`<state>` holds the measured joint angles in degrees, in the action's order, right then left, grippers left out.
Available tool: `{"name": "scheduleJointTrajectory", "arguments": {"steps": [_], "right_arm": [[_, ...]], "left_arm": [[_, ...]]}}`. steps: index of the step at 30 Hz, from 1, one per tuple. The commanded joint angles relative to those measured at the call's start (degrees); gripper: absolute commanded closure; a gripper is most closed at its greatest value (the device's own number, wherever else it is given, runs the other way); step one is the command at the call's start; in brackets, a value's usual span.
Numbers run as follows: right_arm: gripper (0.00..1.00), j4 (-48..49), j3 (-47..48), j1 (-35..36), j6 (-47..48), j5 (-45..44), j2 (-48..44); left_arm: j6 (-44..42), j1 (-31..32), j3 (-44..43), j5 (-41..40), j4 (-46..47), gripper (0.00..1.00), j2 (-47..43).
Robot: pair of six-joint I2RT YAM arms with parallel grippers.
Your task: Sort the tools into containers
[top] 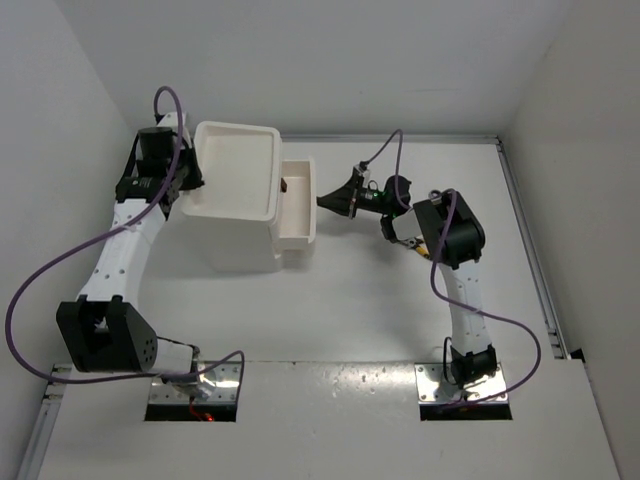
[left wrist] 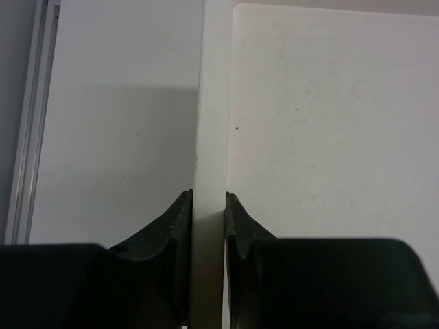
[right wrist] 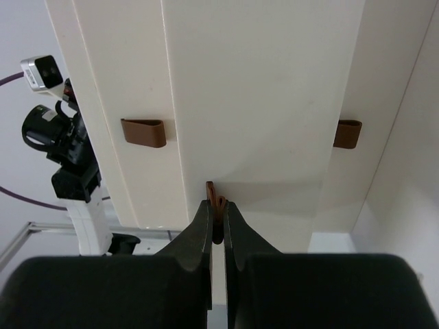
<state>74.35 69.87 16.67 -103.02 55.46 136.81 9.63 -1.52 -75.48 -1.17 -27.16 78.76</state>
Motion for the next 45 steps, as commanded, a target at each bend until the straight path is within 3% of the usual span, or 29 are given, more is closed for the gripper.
{"name": "scheduleJointTrajectory", "arguments": {"steps": [1, 9, 30, 31, 34, 37, 38, 41, 45], "right_arm": [[1.0, 5.8, -2.1, -2.4, 1.7, 0.7, -1.4], [1.0, 6.4, -4.6, -3.5, 1.7, 1.8, -1.4], [1.0, 4.3, 0.3, -7.0, 1.1, 4.7, 1.4], [0.97, 4.3, 0.9, -7.0, 1.1, 5.3, 1.4], [0.7, 3.8, 1.4, -7.0, 1.1, 6.4, 1.4], [0.56, 3.8, 1.4, -6.5, 1.6, 6.9, 0.9], [0.54, 3.8, 1.4, -6.5, 1.6, 6.9, 0.9], [0.51, 3.8, 0.9, -5.9, 1.6, 7.5, -0.5], [0.51, 4.3, -1.1, -6.7, 2.7, 8.0, -3.5]], "left_arm": [[6.1, -0.7, 0.9, -6.5, -2.3, 1.0, -2.8], [8.3, -1.9, 2.0, -11.4, -1.8, 1.0, -3.9], [7.7, -3.0, 2.5, -8.2, -0.7, 1.0, -3.9], [7.2, -3.0, 2.5, -7.6, -0.7, 1.0, -3.9], [6.5, -3.0, 2.5, -6.1, -0.7, 0.83, -3.3], [6.0, -3.0, 2.5, -4.8, -0.7, 0.57, -3.3], [6.0, -3.0, 2.5, -4.8, -0.7, 0.4, -3.3], [4.9, -3.0, 2.0, -2.8, -0.7, 0.12, -3.3], [4.9, -3.0, 0.2, -0.5, -0.7, 0.03, -2.7]]}}
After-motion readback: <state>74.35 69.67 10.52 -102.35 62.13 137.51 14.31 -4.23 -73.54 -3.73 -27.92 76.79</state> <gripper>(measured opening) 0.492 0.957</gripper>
